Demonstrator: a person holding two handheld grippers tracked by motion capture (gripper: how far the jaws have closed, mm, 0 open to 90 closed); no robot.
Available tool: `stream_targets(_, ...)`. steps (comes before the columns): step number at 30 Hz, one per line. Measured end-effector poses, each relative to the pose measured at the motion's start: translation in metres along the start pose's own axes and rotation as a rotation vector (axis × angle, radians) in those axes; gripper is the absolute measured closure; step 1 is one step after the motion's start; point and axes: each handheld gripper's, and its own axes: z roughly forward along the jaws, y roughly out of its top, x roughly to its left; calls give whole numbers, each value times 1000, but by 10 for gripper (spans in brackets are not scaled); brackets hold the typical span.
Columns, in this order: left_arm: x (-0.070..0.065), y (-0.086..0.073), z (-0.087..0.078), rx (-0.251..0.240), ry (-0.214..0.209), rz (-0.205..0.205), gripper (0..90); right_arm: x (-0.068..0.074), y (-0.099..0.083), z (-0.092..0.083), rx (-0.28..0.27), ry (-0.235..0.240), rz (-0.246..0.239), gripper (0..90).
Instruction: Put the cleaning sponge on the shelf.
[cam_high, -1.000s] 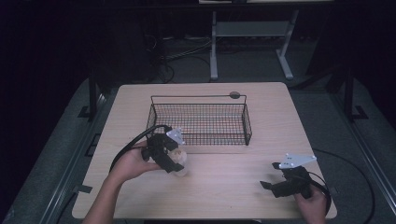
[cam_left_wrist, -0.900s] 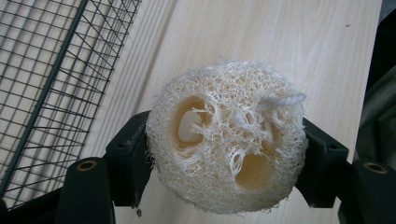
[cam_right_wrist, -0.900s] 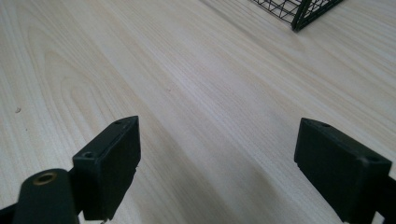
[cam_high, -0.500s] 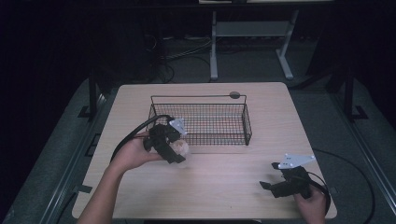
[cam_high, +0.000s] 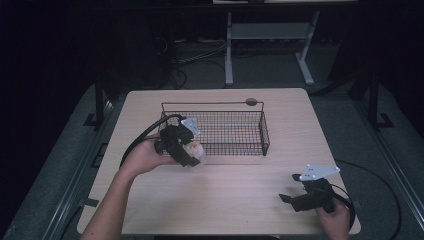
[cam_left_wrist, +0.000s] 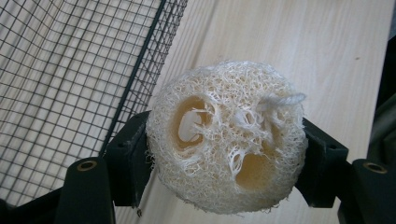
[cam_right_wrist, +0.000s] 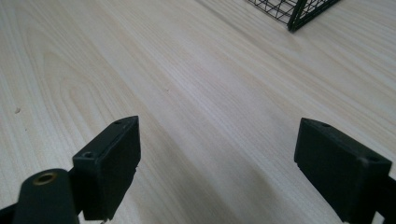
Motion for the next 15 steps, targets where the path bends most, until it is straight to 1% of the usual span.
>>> stream_targets(2, 1, 3, 0, 7, 5, 3, 298, 0, 0, 1, 4, 2, -8, 142)
stream_targets(4, 3, 6, 1, 14, 1, -2, 298, 1, 1, 1, 5, 2, -11, 142)
stream_targets(5, 3, 7, 1, 15, 5, 6, 298, 1, 1, 1, 6, 0, -13, 142)
stream_targets(8, 5, 13, 0, 12, 4, 13, 298, 1, 2, 1, 6, -2, -15, 142)
stream_targets(10, 7, 17, -1, 20, 4, 15, 298, 1, 2, 1, 5, -2, -15, 142)
stream_targets(14, 10, 23, -3, 5, 3, 11, 299, 1, 2, 1, 6, -1, -15, 142)
stream_targets(15, 11, 24, -3, 6, 6, 16, 299, 2, 2, 1, 6, -2, -17, 142)
